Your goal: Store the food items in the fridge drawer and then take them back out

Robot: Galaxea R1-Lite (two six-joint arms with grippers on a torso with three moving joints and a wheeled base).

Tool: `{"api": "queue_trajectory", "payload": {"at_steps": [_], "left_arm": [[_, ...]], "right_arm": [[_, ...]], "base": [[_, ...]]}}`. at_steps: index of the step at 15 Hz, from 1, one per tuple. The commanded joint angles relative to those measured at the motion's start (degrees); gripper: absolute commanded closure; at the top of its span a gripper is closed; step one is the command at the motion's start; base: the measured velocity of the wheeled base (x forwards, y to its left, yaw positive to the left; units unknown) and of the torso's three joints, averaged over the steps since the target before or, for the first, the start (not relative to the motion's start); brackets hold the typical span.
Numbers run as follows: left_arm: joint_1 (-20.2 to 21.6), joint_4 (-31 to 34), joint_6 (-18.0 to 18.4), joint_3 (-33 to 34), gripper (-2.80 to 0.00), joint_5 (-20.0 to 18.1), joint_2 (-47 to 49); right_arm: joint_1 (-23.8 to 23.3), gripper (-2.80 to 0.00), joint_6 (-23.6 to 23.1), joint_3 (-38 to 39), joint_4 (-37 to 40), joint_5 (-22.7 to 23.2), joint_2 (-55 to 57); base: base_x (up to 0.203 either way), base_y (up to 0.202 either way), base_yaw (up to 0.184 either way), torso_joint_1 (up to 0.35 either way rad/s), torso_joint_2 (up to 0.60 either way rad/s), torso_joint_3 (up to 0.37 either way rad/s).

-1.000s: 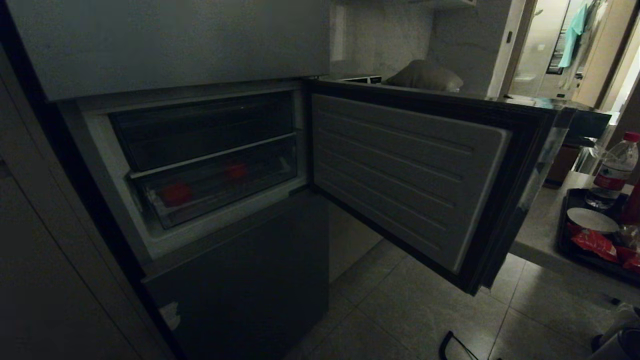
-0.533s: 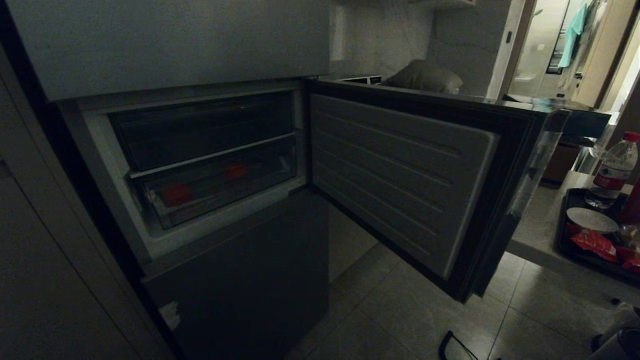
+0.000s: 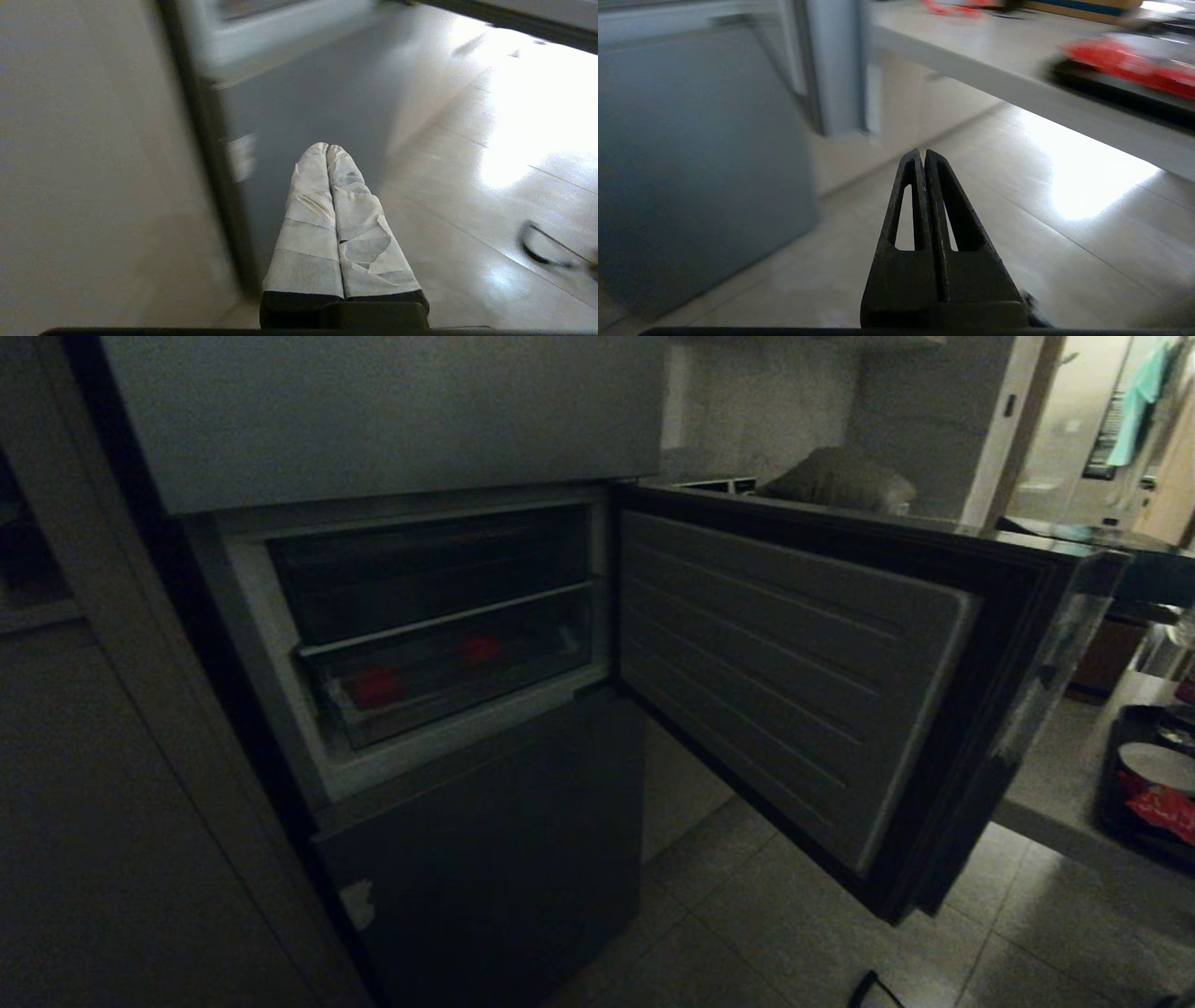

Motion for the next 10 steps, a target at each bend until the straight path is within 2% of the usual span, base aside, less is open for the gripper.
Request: {"api": "queue_trajectory", "payload": {"at_steps": [1, 10], "left_arm": [[-0.04, 0.01, 0.04, -0.01, 0.0, 0.02, 0.02], [-0.04, 0.01, 0.22, -0.01, 0.0, 0.02, 0.02]], "right_arm": [[0.02, 0.0, 0.05, 0.01, -0.04, -0.01, 0.07], [0.02, 0.0, 0.14, 0.01, -0.04, -0.01, 0.07]], "base": [[0.0, -0.006, 0.183, 0.002, 0.0, 0.006], [0.001, -0.007, 0.174, 0.002, 0.0, 0.002]]}}
